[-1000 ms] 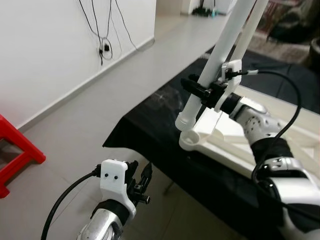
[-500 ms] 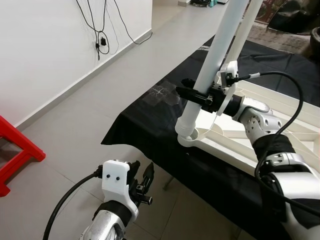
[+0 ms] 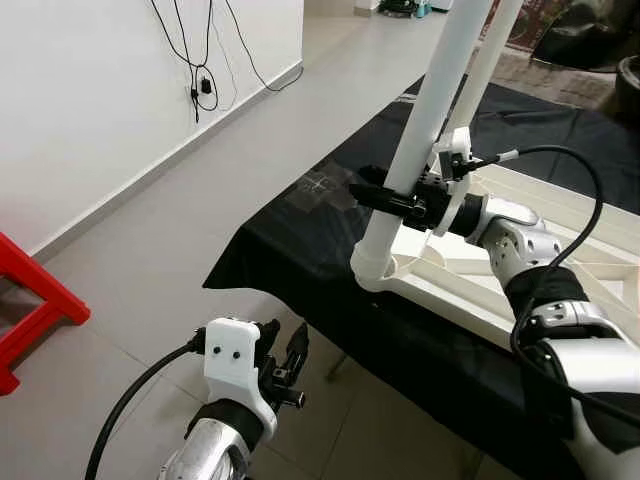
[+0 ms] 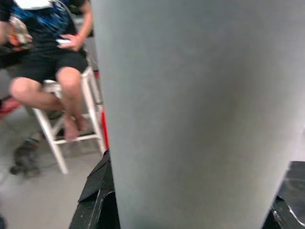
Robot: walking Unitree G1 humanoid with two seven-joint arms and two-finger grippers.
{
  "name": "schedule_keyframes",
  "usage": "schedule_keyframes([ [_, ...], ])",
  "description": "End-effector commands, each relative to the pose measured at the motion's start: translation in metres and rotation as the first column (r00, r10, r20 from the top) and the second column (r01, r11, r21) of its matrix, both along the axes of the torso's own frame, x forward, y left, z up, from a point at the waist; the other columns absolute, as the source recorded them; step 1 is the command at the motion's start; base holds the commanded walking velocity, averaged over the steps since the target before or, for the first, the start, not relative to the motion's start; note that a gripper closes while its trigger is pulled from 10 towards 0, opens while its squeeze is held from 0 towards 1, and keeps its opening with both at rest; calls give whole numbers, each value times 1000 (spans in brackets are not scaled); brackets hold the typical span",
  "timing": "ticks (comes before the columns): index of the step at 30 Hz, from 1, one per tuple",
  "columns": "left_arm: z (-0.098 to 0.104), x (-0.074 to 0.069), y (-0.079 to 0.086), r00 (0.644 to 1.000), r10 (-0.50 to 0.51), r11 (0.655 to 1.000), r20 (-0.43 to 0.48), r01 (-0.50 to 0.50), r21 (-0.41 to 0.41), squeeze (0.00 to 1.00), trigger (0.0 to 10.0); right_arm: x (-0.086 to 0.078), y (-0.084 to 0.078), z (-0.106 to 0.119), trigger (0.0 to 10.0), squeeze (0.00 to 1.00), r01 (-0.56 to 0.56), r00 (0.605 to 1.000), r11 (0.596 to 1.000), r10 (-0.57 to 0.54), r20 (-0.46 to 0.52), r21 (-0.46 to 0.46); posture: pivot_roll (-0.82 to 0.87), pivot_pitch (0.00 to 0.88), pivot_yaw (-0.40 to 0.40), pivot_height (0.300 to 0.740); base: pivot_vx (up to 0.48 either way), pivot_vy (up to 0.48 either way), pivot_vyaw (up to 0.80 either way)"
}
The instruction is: Building children table
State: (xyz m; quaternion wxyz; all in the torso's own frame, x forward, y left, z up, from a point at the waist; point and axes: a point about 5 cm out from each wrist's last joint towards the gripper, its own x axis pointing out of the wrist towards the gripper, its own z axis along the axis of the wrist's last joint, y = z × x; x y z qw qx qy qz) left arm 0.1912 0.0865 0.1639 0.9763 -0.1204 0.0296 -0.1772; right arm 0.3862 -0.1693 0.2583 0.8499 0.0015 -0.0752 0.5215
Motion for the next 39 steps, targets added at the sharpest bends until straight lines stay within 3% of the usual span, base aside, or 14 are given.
schedule_keyframes([
  [1, -2, -2, -2, 1000, -11, 1000, -14, 12, 18, 0, 10000, 2, -5, -10, 10000, 0, 59, 998, 997, -61, -32, -45, 104, 197, -84, 740, 0, 0, 0],
  [4, -2, -2, -2, 1000, -11, 1000, -14, 11, 20, 0, 10000, 5, -5, -11, 10000, 0, 111, 993, 992, -113, -25, -61, 105, 201, -84, 740, 0, 0, 0],
  [16, -3, -3, -1, 1000, -7, 1000, -16, 8, 26, 0, 10000, -1, 3, -15, 10000, 0, -25, 999, 997, 22, -43, -68, 102, 210, -88, 740, 0, 0, 0],
  [18, -3, -3, -1, 1000, -1, 1000, -11, 1, 30, 0, 10000, 1, 4, -9, 10000, 0, -18, 999, 1000, 18, -37, -7, 103, 207, -88, 740, 0, 0, 0],
  [19, 0, 0, 2, 1000, 17, 998, 15, -18, 58, 0, 10000, 9, 5, 3, 10000, 0, 112, 993, 991, -109, -40, 68, 105, 201, -87, 740, 0, 0, 0],
  [20, 0, 0, 2, 1000, 17, 998, 15, -18, 58, 0, 10000, 9, 5, 3, 10000, 0, 112, 993, 991, -109, -40, 68, 105, 201, -87, 740, 0, 0, 0],
  [21, 1, 2, 4, 999, 30, 996, 35, -33, 79, 0, 10000, 15, 5, 11, 10000, 0, 205, 978, 972, -200, -53, 119, 105, 201, -87, 740, 0, 0, 0],
  [23, 7, 12, 13, 993, 96, 990, 73, -103, 94, 0, 10000, 18, 7, 28, 10000, 0, 268, 963, 936, -267, -35, 229, 100, 191, -83, 740, 0, 0, 0],
  [26, 7, 12, 13, 993, 96, 990, 73, -103, 94, 0, 10000, 18, 7, 28, 10000, 0, 268, 963, 936, -267, -35, 229, 100, 191, -83, 740, 0, 0, 0],
  [30, 13, 28, 26, 983, 132, 982, 128, -147, 119, 0, 10000, 13, 12, 25, 10000, 0, 186, 982, 957, -190, -6, 223, 95, 158, -71, 740, 125, 0, 0],
  [39, 10, 27, 20, 988, 108, 987, 112, -120, 107, 0, 10000, 9, 8, 12, 10000, 0, 163, 986, 965, -163, -19, 205, 102, 144, -72, 740, 177, 0, 0],
])
